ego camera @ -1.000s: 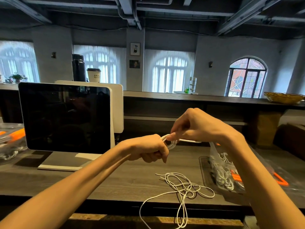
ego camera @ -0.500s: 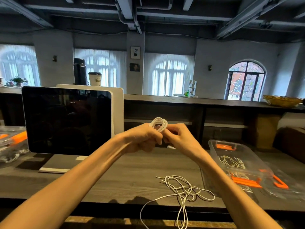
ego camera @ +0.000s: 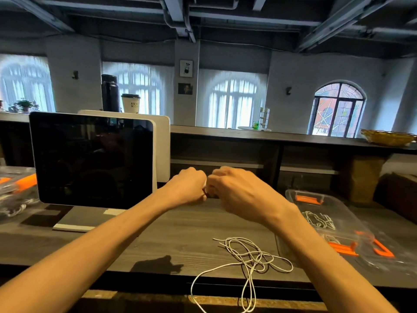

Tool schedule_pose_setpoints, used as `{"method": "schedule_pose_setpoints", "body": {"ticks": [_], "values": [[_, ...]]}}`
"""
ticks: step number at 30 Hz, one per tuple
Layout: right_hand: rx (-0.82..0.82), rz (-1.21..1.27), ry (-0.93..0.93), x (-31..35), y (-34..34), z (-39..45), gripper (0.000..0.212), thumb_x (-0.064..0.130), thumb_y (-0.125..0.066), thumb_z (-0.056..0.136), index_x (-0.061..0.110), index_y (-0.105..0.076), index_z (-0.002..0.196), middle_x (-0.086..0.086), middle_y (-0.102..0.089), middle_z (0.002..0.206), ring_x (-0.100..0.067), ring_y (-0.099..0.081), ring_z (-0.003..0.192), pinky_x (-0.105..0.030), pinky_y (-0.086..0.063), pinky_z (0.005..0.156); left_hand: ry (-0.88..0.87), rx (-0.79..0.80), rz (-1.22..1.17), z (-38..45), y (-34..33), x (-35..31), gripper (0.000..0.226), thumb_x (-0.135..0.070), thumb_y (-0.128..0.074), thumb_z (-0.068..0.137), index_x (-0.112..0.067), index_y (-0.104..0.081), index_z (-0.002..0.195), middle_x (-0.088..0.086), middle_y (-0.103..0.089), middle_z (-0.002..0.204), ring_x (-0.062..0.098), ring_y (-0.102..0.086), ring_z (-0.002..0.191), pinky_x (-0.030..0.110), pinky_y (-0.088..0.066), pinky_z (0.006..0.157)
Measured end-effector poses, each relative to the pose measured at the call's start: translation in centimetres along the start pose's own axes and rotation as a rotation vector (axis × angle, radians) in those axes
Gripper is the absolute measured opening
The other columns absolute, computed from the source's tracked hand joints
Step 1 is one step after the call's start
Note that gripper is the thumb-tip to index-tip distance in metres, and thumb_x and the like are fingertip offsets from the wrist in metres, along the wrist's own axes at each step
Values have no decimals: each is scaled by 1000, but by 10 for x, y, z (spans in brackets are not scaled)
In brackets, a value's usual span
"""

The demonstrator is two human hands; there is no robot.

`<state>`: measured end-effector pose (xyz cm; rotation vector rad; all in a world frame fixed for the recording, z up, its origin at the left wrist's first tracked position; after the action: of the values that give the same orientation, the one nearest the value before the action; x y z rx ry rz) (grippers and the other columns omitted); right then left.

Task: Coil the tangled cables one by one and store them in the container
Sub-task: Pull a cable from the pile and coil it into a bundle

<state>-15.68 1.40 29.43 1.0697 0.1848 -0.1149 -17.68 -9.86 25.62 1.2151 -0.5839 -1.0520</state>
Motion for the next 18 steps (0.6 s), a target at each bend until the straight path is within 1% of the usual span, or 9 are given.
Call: {"method": "schedule_pose_setpoints", "body": {"ticks": [2,4,6,7,8,11,14,16,18], "values": [[-75,-2,10,-10,14,2,17,19,-62,101,11,-70,113,-5,-67,107,-20,-62,95,-37,-57,79,-117,39,25,-8,-5,-16,9,-17,-65,93,-13,-63,101,0,-62,86,17,-64,76,33,-59,76],[-127,95,-30,-25,17,1,20,23,-64,100,10,-73,112,-6,-70,107,-19,-67,96,-33,-59,80,-211,91,-74,-16,-9,-27,9,-17,-67,93,-17,-61,100,-2,-63,84,13,-63,73,26,-56,72],[-187,248,-100,-44,14,-2,22,29,-65,98,11,-76,105,-4,-75,98,-15,-71,87,-26,-59,74,-287,95,-129,-18,-8,-33,8,-14,-68,90,-13,-66,97,0,-67,83,12,-61,69,25,-53,68],[-205,318,-139,-53,11,-4,24,32,-65,97,12,-77,102,-2,-75,93,-12,-70,82,-23,-58,70,-329,84,-192,-19,-5,-36,2,-11,-68,88,-12,-67,91,1,-66,78,10,-57,65,23,-51,64],[-220,382,-174,-62,8,-5,26,35,-65,97,13,-77,101,0,-75,89,-11,-69,78,-23,-57,67,-351,69,-304,-20,-1,-38,5,-7,-67,88,-10,-66,84,0,-63,72,9,-54,61,20,-48,61],[-270,533,-236,-75,3,-9,18,30,-65,99,16,-76,97,4,-70,79,-11,-65,72,-25,-54,65,-275,22,-696,-17,14,-28,5,4,-64,87,4,-65,83,-1,-56,63,6,-48,54,17,-44,55],[-283,552,-244,-70,-5,-12,16,23,-62,102,18,-74,93,5,-67,75,-11,-62,68,-23,-50,61,-128,96,-1043,-14,7,-19,13,5,-59,92,-4,-63,83,-1,-48,55,9,-40,45,20,-35,44],[-279,483,-225,-64,-8,-12,15,16,-61,102,13,-75,99,1,-70,81,-13,-61,70,-25,-49,62,-22,122,-1171,-13,0,-15,16,5,-57,92,-7,-62,82,-1,-44,53,8,-36,42,19,-30,40],[-258,402,-199,-57,-9,-12,15,13,-59,102,12,-74,103,0,-71,87,-12,-60,71,-24,-47,63,69,104,-1204,-11,-3,-8,17,6,-57,90,-7,-61,80,-3,-41,49,7,-33,40,19,-27,39]]}}
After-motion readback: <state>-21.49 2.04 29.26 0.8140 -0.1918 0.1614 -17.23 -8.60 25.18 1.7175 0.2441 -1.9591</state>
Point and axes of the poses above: each hand's wrist, its own z-axis towards the middle knuckle, its own y-axis out of the back of the hand, x = y × z, the point moved 10 cm from there along z, towards the middle knuckle
